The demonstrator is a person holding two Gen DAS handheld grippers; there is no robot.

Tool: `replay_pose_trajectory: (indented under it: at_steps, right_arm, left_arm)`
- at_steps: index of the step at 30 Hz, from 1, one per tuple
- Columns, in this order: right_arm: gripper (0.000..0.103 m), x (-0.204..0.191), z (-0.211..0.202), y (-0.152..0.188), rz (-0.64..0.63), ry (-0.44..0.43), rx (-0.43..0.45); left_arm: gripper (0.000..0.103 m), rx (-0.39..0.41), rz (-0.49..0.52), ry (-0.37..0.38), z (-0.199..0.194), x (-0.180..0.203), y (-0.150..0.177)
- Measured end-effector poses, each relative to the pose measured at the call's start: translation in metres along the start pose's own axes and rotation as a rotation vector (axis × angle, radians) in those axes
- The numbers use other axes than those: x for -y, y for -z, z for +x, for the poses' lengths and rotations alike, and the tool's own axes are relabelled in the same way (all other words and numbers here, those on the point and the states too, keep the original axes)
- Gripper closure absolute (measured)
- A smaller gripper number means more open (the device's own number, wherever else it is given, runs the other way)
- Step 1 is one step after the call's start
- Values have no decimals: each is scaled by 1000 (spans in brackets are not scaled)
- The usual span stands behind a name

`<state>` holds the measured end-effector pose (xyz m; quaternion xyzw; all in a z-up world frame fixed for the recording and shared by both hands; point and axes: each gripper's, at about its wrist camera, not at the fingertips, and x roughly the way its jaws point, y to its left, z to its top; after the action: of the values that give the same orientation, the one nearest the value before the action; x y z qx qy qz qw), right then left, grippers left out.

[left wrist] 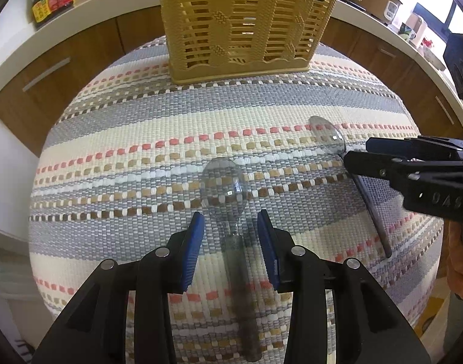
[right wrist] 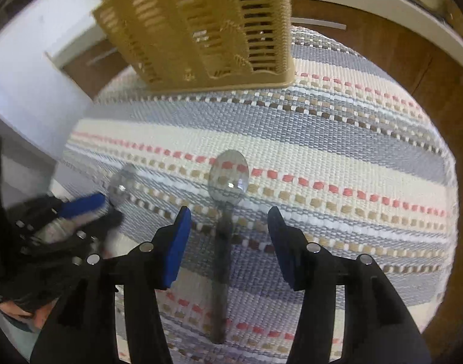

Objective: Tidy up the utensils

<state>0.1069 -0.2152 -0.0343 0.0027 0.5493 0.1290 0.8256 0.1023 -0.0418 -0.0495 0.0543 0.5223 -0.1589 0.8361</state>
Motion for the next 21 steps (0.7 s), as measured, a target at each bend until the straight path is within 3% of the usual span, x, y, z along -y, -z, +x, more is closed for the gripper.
replay_pose_trajectory:
  at_steps: [1,3,5,6,7,10,14,21]
  right_arm:
    - [67,-4,3,-1,-13,5,-14]
    - [69,-9,10,-3,-26,23,-44]
    - [78,-17,13,-3,-72,78,-42]
    - [86,-25,16,-3,-94,98,-40]
    - [93,-29,17,-2,-110,102,-43]
    - [93,-36,15,2,-147,110,-25]
    - [93,-33,-7,3,-140,40,48]
    - [93,-28,-96,-17,-144,-15,332]
  left_arm:
    - [68,-5,8,-9,0,1,-1]
    - [68,-15,23,-21,2,5,-3]
    - [69,-24,42,-48,3,10,-4]
    - [73,-24,54,-64,4,13,-4]
    - [83,-18,72,-87,4,16,-3]
    - [93,-5,86,-101,2,22,-2]
    - [93,108,63,-58,-21,23,-5]
    - [93,368,-15,-2,-102,2,-32]
